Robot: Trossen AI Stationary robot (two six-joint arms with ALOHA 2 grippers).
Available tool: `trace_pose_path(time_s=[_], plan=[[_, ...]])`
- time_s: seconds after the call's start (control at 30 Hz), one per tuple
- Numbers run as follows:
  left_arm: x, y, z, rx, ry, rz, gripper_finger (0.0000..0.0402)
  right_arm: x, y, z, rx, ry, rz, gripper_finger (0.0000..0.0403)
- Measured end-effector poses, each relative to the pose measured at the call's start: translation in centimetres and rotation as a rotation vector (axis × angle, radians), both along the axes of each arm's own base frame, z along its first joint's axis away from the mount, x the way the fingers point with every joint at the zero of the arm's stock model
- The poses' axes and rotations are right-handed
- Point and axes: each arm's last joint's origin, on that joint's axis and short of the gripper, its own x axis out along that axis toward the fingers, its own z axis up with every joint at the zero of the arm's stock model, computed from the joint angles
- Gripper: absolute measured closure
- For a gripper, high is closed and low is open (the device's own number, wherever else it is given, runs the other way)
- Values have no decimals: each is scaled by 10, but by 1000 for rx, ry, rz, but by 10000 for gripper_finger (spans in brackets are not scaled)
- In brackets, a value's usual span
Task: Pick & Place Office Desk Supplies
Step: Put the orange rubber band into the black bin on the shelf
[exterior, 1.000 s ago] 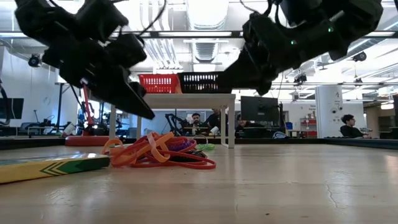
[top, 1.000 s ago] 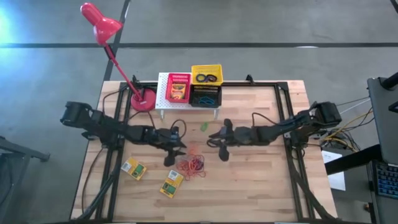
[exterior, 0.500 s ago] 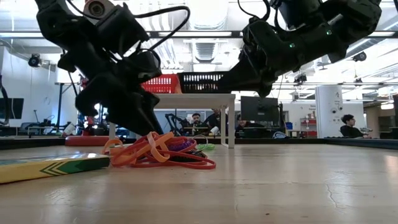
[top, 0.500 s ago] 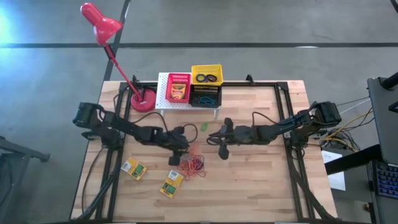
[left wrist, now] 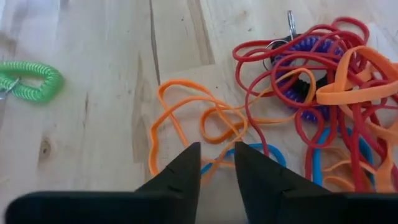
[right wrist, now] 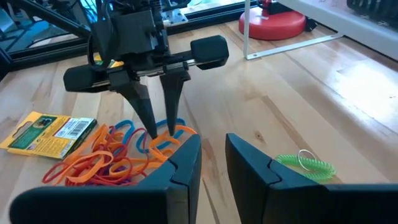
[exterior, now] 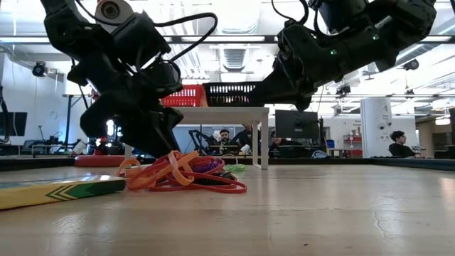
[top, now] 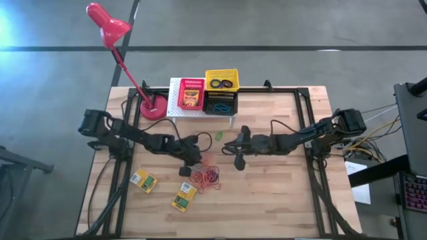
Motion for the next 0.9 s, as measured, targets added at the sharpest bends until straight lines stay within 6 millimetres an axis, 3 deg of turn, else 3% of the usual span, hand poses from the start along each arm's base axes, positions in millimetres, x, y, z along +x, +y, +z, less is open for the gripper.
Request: trace_pose_path(time_s=[0.2, 0.37, 0.5, 0.8, 0.9], plan=[[-3, 4, -3, 95, 33, 25, 238, 0, 0, 0, 21, -4, -8, 338], [-3, 6, -3, 117, 30, -29, 230, 0, 0, 0, 22, -3, -9, 338], [-3, 4, -3, 97, 28, -70, 264, 0, 0, 0, 22, -3, -9, 337], [-3, 6, -3, 87, 29, -67, 387, 0, 0, 0, 22, -3, -9, 341], [-3, 7, -3, 87, 29, -65, 396, 0, 0, 0, 22, -3, -9, 342]])
